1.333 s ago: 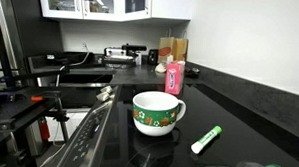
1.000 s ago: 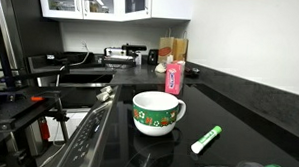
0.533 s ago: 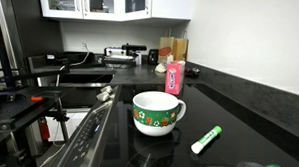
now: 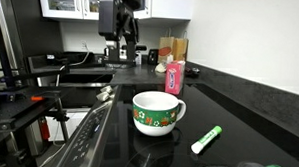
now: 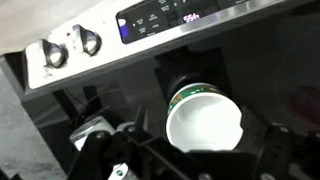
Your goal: Push the green and white mug to the left side of the countertop
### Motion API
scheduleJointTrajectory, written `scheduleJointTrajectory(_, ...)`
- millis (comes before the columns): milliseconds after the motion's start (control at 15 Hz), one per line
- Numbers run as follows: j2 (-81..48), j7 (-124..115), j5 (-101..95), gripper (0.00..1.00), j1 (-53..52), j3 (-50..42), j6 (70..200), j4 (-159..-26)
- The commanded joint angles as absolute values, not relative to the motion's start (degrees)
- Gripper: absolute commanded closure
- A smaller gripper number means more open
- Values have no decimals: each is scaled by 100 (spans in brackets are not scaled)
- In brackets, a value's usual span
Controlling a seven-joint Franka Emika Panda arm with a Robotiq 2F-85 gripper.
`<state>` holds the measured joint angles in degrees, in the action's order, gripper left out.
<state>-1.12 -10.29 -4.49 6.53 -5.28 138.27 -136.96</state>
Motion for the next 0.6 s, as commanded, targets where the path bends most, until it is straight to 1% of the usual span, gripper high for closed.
scheduleJointTrajectory(0,-730,-2044,-1148,0,608,-663,14047,-13378)
scheduleJointTrajectory(267,-1272,-2384,-1469,0,617,-1051,13966,-12962)
scheduleJointTrajectory(533,-1896,-1892,-1082,0,675,-1036,14021,-12541)
